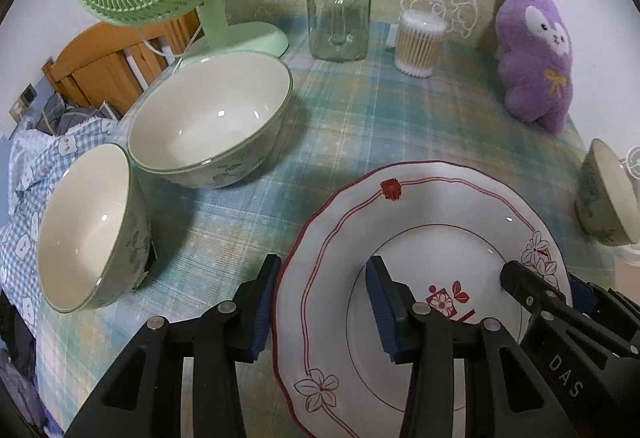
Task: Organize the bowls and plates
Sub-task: 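Lift the red-rimmed plate off the table with the grippers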
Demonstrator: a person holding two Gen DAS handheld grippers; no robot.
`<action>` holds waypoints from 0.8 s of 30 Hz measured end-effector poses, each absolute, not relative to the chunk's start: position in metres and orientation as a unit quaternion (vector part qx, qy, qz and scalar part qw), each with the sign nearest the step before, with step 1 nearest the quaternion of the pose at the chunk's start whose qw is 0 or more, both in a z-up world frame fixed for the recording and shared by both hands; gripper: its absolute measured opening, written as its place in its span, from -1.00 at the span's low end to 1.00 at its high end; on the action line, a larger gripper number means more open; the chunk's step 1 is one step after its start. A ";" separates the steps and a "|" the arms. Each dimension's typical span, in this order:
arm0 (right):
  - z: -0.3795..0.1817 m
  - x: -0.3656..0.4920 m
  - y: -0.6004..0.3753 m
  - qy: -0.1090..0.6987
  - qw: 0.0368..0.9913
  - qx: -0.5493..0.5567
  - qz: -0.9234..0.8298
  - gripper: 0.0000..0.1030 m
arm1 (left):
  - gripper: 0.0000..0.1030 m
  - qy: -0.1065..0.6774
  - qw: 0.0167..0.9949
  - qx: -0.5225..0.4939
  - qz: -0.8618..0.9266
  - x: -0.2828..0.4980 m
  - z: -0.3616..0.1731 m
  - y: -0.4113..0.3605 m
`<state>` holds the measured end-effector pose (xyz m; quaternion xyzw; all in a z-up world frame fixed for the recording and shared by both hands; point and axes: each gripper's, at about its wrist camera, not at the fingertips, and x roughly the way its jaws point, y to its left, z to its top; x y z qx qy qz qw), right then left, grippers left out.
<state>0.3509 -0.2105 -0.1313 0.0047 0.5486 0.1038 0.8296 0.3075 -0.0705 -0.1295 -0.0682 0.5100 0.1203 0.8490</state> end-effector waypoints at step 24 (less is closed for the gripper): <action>-0.081 0.249 -0.225 0.530 0.847 0.047 0.014 -0.20 | -0.15 0.501 0.864 -0.049 0.016 0.239 -0.082 -0.070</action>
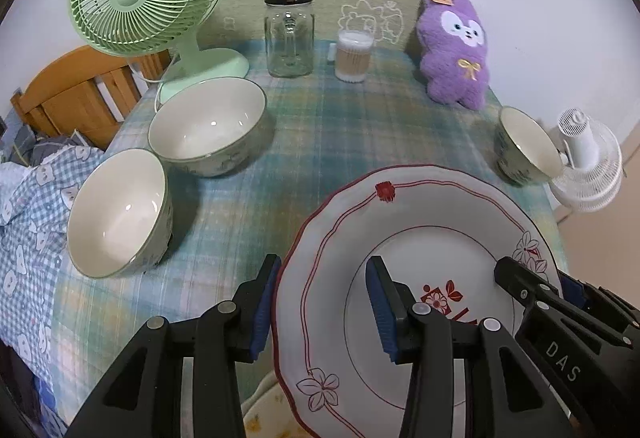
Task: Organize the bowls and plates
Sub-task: 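Carry the red-rimmed plate over the yellow-flower plate stack and lower it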
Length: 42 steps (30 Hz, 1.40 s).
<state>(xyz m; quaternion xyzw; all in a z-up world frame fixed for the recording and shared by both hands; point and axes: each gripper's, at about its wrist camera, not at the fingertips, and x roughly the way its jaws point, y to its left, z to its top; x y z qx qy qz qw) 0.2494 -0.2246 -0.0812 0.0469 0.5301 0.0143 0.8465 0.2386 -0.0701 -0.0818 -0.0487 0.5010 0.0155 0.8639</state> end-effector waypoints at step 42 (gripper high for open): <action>-0.115 0.112 -0.218 0.539 0.838 0.032 -0.076 -0.17 | -0.16 0.526 0.848 0.022 -0.062 0.120 -0.122 -0.080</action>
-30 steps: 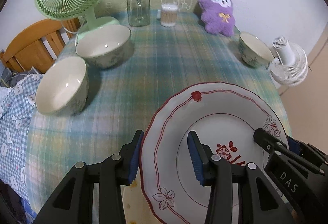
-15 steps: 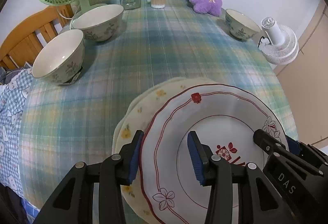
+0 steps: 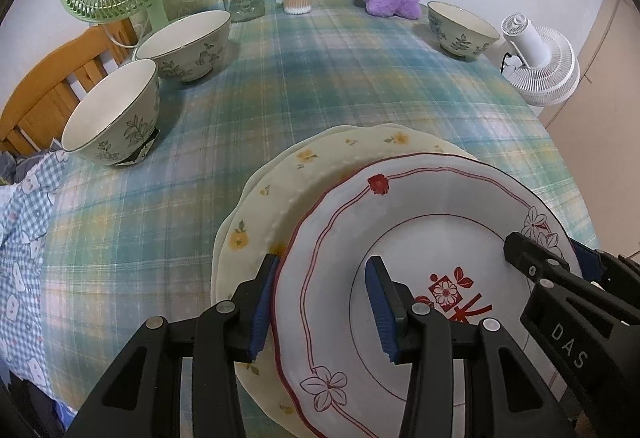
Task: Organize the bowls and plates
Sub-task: 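Carry the red-rimmed plate over the yellow-flower plate stack and lower it, then open both grippers to release the red-rimmed plate onto the stack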
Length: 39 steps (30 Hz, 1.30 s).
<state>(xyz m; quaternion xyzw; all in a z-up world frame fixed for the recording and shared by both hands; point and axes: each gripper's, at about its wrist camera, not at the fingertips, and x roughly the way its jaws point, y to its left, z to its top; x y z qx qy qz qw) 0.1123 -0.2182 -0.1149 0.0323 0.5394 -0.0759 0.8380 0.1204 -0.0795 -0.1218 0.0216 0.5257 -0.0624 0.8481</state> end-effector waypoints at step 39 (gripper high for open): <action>-0.120 0.116 -0.211 0.531 0.847 0.009 -0.036 -0.26 | 0.50 0.509 0.859 0.041 -0.036 0.114 -0.119 -0.080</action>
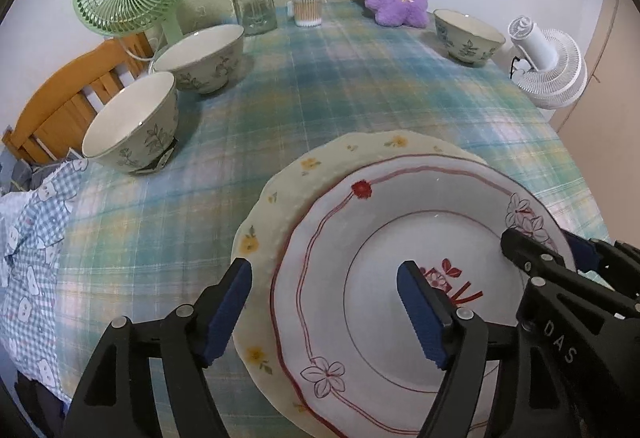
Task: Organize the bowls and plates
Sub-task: 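Open both grippers to release the red-rimmed plate onto the stack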
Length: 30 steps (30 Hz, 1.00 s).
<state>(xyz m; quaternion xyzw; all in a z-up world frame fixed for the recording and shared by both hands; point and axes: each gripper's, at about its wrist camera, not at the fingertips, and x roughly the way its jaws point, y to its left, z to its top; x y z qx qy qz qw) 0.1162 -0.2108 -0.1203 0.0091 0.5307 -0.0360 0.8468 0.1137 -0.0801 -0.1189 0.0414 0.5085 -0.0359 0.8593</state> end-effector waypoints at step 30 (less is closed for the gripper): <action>-0.099 0.120 -0.193 0.536 0.844 0.015 -0.025 0.19 | 0.69 0.503 0.863 0.016 -0.047 0.100 -0.099 -0.052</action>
